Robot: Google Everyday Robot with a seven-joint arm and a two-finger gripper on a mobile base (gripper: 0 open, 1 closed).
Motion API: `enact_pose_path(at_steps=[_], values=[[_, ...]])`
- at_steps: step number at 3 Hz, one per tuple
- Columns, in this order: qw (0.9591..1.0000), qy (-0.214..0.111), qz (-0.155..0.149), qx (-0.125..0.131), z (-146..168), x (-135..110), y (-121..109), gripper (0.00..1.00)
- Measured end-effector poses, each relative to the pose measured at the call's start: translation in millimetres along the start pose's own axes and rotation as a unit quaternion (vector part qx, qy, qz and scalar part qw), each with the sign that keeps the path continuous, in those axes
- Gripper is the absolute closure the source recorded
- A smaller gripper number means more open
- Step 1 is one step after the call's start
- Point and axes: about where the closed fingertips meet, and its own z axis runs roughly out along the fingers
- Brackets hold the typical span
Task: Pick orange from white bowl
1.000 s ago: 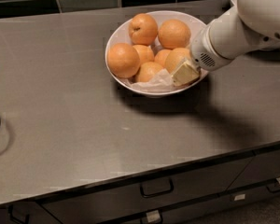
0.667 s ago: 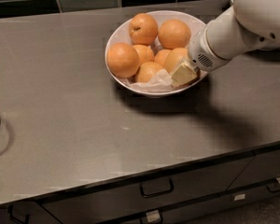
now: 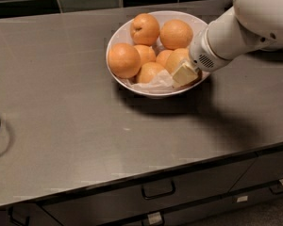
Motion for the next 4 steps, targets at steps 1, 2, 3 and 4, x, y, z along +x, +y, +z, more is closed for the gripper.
enact_pose_path(at_steps=[1,2,3,4], values=[[1.0000,0.000,0.000,0.000,0,0,0,0.70],[1.0000,0.000,0.000,0.000,0,0,0,0.93],[0.9999,-0.008,-0.006,0.009,-19,-8,-5,1.00],[0.9993,-0.024,-0.011,0.027,-42,-18,-13,1.00]])
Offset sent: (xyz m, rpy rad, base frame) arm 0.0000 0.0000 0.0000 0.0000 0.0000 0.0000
